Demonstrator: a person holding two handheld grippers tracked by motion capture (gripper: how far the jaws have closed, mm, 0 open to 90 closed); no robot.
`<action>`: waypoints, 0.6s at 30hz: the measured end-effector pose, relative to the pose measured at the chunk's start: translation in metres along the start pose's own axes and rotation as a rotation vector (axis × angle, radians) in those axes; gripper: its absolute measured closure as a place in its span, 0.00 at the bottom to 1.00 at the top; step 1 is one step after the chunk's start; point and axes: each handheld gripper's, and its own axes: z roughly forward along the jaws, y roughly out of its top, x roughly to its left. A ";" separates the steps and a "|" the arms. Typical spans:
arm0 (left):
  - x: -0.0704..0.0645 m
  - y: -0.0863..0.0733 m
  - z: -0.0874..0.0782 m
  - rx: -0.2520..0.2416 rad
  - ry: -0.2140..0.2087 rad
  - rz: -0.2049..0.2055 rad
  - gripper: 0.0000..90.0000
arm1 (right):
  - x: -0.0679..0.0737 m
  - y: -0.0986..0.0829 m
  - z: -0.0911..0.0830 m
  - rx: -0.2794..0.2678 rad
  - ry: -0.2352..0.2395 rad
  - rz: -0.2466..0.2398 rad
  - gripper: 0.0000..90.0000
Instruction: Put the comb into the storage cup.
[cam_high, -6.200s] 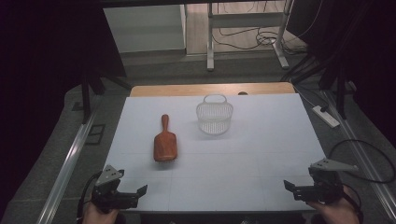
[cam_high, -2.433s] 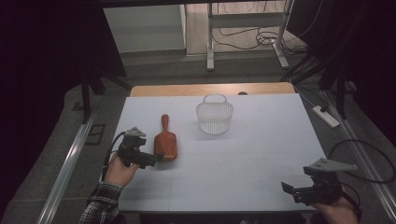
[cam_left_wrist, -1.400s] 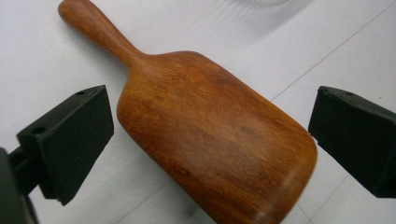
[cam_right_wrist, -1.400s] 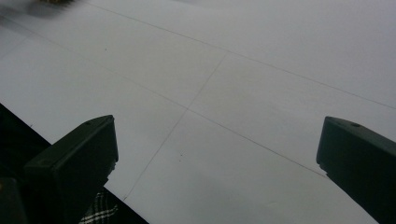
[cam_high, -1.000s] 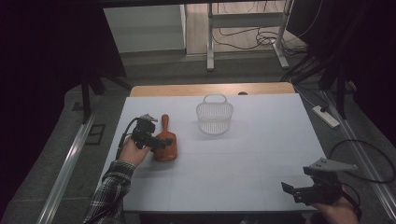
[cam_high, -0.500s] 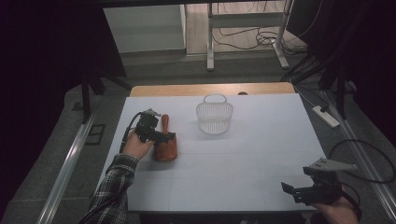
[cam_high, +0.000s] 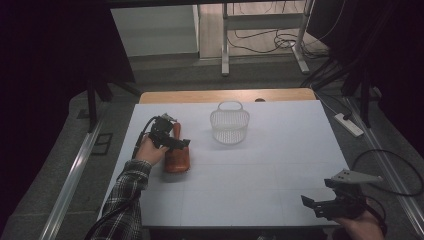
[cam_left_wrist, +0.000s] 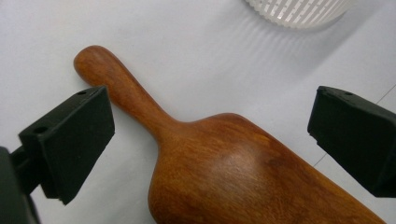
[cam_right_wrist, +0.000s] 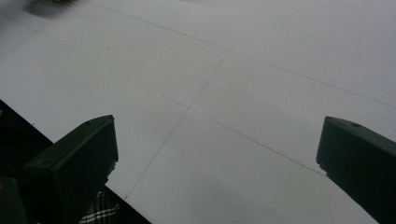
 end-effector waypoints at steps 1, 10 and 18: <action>0.001 0.001 0.001 0.005 -0.004 -0.003 0.02 | 0.000 0.000 0.000 0.000 0.000 -0.001 0.00; 0.005 0.010 0.003 0.039 -0.035 -0.027 0.02 | 0.000 0.000 0.000 0.001 0.000 0.000 0.00; 0.004 0.016 0.002 0.068 -0.014 0.013 0.23 | 0.000 0.000 0.000 0.000 0.001 -0.001 0.00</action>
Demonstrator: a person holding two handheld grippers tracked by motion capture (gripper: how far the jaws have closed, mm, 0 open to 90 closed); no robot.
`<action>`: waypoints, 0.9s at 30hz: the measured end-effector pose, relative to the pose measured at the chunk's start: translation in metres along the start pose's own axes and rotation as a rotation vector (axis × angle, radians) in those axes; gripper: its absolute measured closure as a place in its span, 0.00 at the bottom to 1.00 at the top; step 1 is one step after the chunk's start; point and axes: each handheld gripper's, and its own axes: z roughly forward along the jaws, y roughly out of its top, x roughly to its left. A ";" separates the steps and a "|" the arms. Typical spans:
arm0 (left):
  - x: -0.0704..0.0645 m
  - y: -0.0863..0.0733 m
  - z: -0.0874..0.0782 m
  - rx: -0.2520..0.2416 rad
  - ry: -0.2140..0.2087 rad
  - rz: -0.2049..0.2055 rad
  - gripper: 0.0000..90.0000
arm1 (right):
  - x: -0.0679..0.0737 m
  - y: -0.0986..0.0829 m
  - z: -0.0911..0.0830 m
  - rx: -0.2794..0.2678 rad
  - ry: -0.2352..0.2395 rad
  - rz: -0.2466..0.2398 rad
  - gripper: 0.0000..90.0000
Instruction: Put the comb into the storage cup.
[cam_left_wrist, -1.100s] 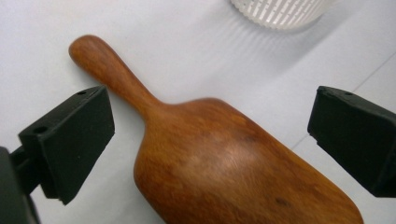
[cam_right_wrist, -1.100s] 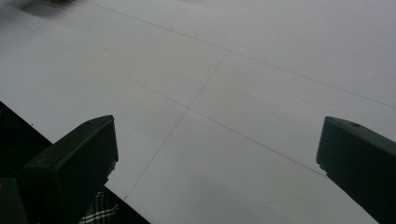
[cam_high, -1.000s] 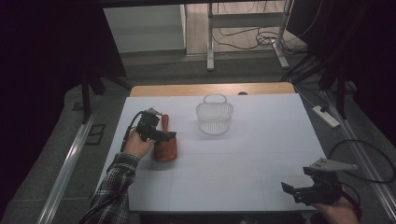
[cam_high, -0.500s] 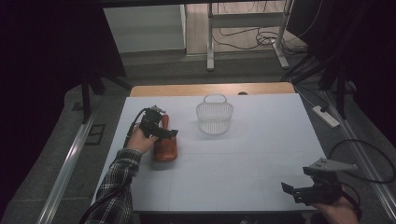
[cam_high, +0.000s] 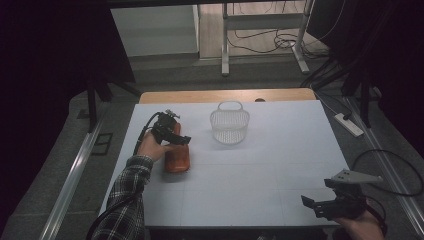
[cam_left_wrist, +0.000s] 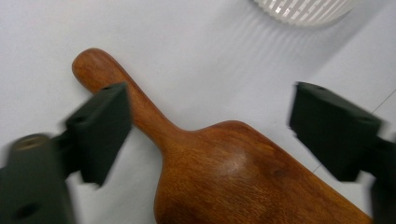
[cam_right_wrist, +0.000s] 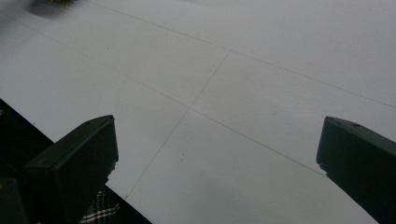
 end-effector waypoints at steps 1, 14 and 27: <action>0.000 0.001 0.000 0.005 -0.005 0.001 0.28 | 0.000 0.000 0.000 -0.001 0.000 0.000 0.00; -0.001 0.010 0.002 0.048 -0.002 0.003 0.94 | 0.000 0.000 0.000 0.001 0.000 -0.001 0.00; 0.003 0.011 0.016 0.101 -0.010 -0.003 0.99 | 0.000 0.000 0.000 0.003 -0.001 -0.001 0.00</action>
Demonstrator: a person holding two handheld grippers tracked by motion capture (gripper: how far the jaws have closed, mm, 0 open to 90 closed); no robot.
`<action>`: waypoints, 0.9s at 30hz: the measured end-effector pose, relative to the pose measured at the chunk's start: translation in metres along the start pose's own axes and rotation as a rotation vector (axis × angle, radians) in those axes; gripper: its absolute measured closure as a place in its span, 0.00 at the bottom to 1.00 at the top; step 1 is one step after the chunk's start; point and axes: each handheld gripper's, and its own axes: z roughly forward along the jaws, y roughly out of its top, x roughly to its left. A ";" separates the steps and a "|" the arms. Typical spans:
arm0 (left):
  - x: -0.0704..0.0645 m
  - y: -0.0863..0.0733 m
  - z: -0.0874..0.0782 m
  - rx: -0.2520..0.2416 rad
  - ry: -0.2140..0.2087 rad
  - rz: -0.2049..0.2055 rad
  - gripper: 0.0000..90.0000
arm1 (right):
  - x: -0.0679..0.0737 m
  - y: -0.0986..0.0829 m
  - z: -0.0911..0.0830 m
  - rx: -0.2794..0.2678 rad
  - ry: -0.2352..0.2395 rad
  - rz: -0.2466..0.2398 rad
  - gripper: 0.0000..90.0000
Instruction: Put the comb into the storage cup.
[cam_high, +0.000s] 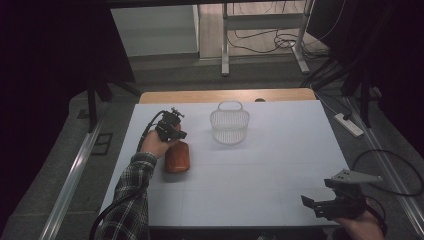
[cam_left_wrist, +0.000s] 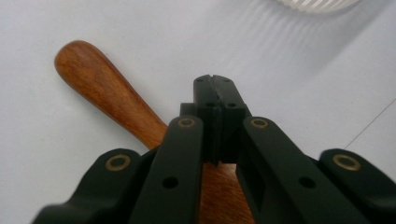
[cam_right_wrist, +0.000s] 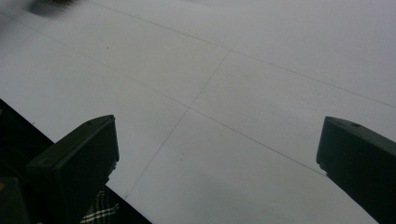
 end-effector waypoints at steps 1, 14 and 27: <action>0.000 0.000 0.002 0.004 0.002 -0.002 0.99 | 0.000 0.000 0.000 0.000 0.000 0.000 0.00; 0.004 -0.003 0.017 0.028 -0.003 -0.011 0.99 | 0.000 0.000 0.000 0.002 0.000 0.002 0.00; 0.011 -0.004 0.022 0.051 0.035 -0.022 0.99 | 0.000 0.000 0.000 0.005 0.001 0.002 0.00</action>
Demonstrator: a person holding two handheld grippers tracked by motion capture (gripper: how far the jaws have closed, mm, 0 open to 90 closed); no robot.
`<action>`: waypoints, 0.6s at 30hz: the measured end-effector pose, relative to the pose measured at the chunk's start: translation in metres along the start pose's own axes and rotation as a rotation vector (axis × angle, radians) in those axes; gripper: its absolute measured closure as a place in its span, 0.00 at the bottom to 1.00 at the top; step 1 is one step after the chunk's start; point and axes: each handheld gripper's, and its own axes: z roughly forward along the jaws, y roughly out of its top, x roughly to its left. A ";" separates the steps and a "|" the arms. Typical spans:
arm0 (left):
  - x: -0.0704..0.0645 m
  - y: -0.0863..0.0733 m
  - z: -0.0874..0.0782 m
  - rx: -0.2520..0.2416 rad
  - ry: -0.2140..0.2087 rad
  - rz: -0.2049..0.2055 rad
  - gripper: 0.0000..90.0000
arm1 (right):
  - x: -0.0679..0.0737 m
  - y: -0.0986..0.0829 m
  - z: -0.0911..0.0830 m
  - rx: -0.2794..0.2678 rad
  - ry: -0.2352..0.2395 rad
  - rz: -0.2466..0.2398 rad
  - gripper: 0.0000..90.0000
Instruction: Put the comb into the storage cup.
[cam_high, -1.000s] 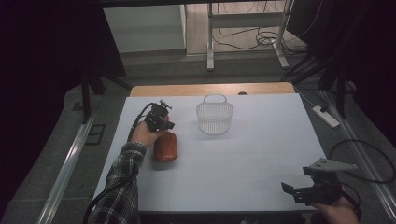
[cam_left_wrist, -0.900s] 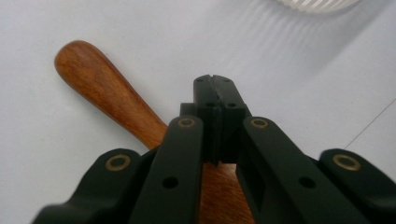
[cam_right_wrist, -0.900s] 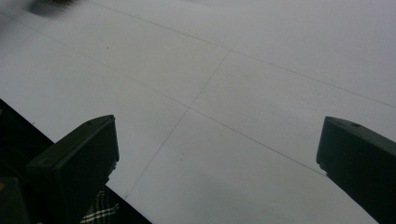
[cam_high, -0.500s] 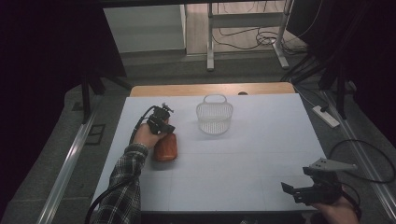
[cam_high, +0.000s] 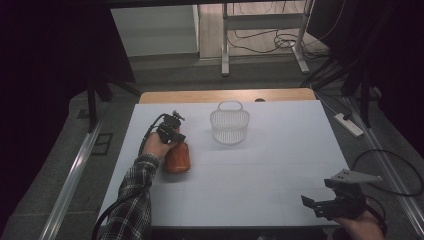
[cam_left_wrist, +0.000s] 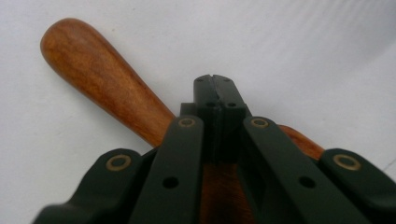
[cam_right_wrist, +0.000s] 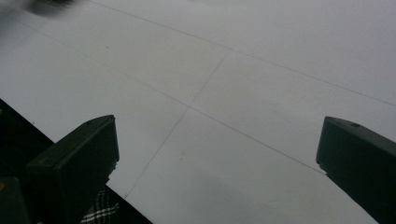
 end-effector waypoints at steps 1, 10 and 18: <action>0.000 0.000 0.000 0.002 0.005 0.001 0.99 | 0.000 0.000 0.000 0.000 0.000 0.000 0.00; 0.010 -0.006 -0.002 0.026 0.038 -0.017 0.99 | 0.000 0.000 0.000 0.000 0.001 0.001 0.00; 0.017 -0.018 -0.006 0.010 0.036 -0.041 0.99 | 0.000 0.000 0.000 0.001 -0.001 -0.001 0.00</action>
